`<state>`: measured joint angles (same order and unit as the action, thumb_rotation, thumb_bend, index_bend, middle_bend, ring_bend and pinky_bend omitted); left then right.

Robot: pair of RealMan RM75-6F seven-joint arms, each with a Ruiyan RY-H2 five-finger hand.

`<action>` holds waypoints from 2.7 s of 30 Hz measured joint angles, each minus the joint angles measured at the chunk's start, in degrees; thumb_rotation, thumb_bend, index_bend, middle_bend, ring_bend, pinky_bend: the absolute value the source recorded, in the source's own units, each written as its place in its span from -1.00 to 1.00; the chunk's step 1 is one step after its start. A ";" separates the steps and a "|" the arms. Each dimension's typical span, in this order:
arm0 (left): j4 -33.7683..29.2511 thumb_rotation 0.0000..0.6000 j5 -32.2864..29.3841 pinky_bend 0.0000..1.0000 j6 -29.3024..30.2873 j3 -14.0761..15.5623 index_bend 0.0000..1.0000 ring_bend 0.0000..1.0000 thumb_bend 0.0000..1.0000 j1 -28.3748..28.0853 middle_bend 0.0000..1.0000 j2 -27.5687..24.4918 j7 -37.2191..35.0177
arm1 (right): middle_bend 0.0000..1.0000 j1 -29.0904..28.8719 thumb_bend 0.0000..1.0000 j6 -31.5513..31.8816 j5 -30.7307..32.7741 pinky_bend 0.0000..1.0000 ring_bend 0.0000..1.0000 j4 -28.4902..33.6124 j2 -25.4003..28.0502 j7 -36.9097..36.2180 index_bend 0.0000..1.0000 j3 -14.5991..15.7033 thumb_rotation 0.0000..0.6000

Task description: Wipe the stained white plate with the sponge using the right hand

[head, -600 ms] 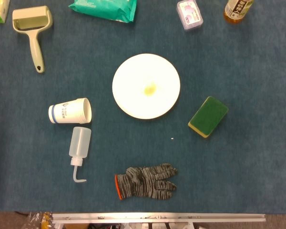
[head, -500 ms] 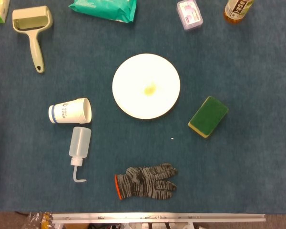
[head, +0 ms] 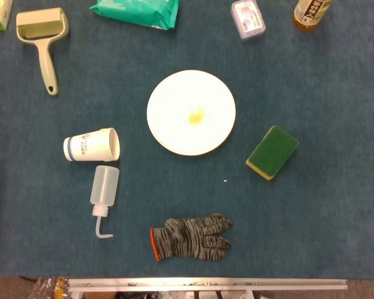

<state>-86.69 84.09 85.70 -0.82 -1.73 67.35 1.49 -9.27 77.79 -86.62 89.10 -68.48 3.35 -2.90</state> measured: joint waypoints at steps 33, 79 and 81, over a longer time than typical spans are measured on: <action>2.21 1.00 -0.32 -0.68 1.18 0.47 -0.54 -0.85 -0.07 2.26 -0.94 1.16 -2.58 | -0.61 -18.98 -1.00 -24.57 -2.72 -0.63 -0.80 -2.39 -3.67 -2.08 -0.62 0.85 1.00; 6.34 1.00 -0.14 -0.68 -0.03 0.77 -0.54 -0.85 -0.07 2.80 -0.94 3.17 -6.17 | -0.61 -32.30 -1.00 -35.33 -2.38 -0.63 -0.80 -11.55 -13.43 2.82 -0.62 3.26 1.00; 6.49 1.00 -0.14 -0.68 0.01 0.77 -0.54 -0.85 -0.07 2.86 -0.93 3.22 -6.35 | -0.58 -32.79 -1.00 -35.74 -2.28 -0.62 -0.80 -12.08 -13.88 2.61 -0.62 3.32 1.00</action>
<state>-80.20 83.95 85.71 -0.05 1.12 70.57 -4.86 -42.05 42.05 -88.90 77.01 -82.37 5.96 0.42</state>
